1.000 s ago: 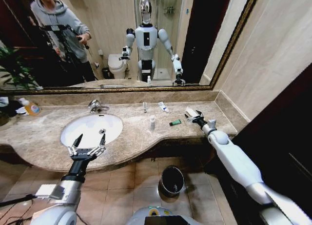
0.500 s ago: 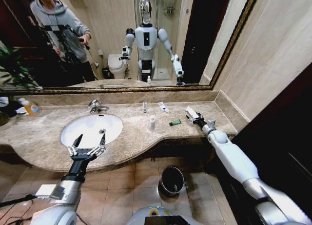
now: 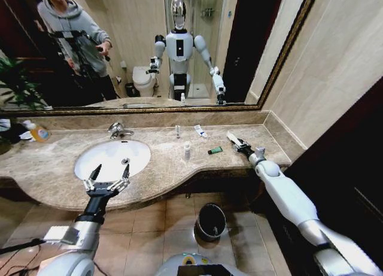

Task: Pick up the trash from the sink and place it in the trash bin.

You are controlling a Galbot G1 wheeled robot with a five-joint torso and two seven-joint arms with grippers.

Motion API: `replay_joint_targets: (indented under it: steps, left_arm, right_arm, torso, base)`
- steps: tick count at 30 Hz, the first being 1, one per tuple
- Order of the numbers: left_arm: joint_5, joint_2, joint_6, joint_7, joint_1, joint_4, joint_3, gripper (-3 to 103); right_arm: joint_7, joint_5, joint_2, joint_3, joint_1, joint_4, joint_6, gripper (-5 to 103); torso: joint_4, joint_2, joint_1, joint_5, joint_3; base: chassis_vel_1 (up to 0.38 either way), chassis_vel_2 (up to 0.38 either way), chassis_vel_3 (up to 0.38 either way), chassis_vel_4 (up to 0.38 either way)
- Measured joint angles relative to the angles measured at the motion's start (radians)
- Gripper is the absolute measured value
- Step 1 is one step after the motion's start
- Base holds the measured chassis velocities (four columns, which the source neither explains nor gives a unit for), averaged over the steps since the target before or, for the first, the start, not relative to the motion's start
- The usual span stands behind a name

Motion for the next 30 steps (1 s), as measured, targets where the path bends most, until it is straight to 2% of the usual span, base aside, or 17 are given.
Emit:
replay_joint_targets:
  steps: [13,22,30]
  left_arm:
    - [0.000,0.000,0.000,0.000,0.000,0.000,0.000,100]
    - [0.000,0.000,0.000,0.000,0.000,0.000,0.000,100]
    - [0.000,0.000,0.000,0.000,0.000,0.000,0.000,100]
  right_arm:
    - [0.005,0.011,-0.013,0.031,-0.020,0.032,-0.007,2]
    - [0.010,0.021,-0.029,0.085,-0.090,0.110,-0.020,0]
    - [0.024,0.062,-0.070,0.179,-0.232,0.271,-0.059,0]
  torso:
    - [0.0000,0.000,0.000,-0.0001,0.000]
    - [0.0002,0.000,0.000,0.0002,0.000]
    - [0.0000,0.000,0.000,0.0001,0.000]
  base:
    - [0.000,0.000,0.000,0.000]
    - [0.000,0.000,0.000,0.000]
    - [0.000,0.000,0.000,0.000]
